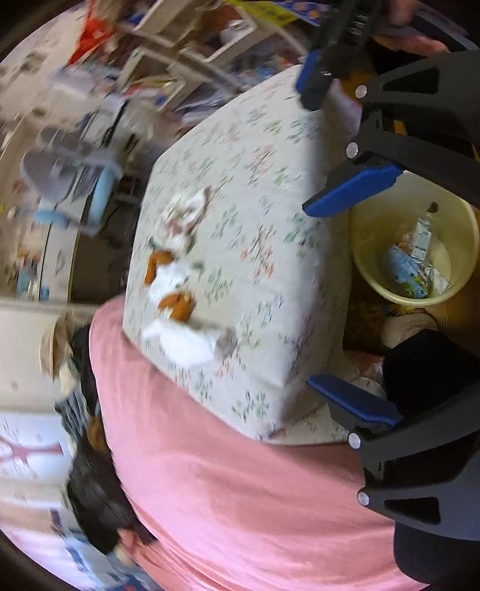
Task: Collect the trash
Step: 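Drop the bottle and milk carton into the yellow basin with both tools, then move both tools back toward the tissues and carrot pieces on the table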
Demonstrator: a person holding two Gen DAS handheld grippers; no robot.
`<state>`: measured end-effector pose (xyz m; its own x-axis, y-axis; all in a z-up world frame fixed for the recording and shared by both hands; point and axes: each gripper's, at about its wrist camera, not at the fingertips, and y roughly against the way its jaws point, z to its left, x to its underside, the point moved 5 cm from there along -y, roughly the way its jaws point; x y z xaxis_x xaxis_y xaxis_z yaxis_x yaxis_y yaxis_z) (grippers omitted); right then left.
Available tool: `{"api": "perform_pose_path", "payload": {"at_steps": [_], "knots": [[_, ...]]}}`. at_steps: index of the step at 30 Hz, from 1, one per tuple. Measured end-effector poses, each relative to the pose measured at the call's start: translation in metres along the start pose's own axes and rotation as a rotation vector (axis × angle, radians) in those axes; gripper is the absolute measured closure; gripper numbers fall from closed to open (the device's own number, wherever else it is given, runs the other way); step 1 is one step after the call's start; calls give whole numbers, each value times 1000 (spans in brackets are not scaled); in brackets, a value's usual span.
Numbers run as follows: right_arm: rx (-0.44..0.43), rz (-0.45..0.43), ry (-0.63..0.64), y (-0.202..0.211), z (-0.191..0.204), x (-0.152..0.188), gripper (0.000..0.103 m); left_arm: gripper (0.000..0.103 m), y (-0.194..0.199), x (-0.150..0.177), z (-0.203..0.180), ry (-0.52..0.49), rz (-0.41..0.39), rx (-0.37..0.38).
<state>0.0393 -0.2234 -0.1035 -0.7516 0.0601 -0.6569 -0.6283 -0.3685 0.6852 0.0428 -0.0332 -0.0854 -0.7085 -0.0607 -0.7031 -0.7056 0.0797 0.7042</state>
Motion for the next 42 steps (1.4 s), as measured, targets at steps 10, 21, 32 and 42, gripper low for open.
{"api": "perform_pose_path", "payload": {"at_steps": [10,21,32,42], "knots": [[14,-6,25,-4,1,0,38,20,1,2,14,82,-1,-21],[20,-4,56,-7,7,1,38,20,-2,1,17,85,5,-23],[20,3,60,-10,7,1,38,20,-2,1,18,86,7,-24],[17,8,67,-12,9,2,38,20,-3,2,19,90,11,-23]]}}
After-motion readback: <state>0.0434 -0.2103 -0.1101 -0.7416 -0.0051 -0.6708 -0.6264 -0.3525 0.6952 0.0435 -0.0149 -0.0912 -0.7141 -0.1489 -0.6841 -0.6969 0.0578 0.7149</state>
